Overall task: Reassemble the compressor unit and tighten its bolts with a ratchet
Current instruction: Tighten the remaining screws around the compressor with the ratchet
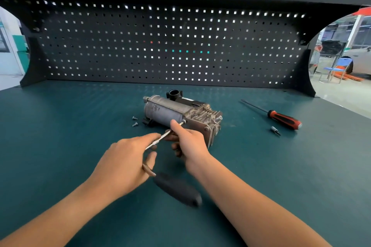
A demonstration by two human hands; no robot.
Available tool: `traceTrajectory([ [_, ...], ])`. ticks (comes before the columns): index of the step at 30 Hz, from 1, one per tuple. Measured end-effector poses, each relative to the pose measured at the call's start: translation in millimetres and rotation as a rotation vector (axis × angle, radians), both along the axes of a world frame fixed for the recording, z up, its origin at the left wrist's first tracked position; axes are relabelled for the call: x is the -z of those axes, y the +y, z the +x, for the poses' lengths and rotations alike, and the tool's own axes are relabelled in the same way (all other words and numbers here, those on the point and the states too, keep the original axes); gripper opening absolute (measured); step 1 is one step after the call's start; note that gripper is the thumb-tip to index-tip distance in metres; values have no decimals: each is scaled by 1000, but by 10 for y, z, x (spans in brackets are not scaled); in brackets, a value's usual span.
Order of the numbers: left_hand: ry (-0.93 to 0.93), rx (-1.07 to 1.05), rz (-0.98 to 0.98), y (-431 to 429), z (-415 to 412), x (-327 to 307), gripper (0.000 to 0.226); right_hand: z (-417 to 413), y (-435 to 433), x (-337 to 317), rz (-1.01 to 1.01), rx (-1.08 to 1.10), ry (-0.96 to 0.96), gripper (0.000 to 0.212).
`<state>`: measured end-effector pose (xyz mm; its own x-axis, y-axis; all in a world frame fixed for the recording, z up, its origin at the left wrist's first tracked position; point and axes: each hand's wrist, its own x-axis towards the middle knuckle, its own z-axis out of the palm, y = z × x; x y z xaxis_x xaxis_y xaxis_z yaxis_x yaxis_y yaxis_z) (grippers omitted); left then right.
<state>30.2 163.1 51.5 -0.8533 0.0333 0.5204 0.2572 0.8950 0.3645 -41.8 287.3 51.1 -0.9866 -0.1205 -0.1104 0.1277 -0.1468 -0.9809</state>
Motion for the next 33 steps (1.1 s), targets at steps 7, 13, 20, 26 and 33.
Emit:
traceTrajectory([
  [7, -680, 141, 1838, 24, -88, -150, 26, -32, 18, -31, -25, -37, -55, 22],
  [13, -603, 116, 1465, 88, -76, -175, 18, -18, 46, -30, 39, -39, -19, 27],
  [20, -56, -38, -315, -10, -9, -88, 46, -9, 18, 8, 80, 21, 39, 37],
  [26, -71, 46, 49, -37, -37, 9, 38, -44, 17, 10, 32, 5, 4, 36],
  [33, -646, 198, 1920, 94, -22, -72, 15, -61, 10, -2, -87, -10, -59, 28],
])
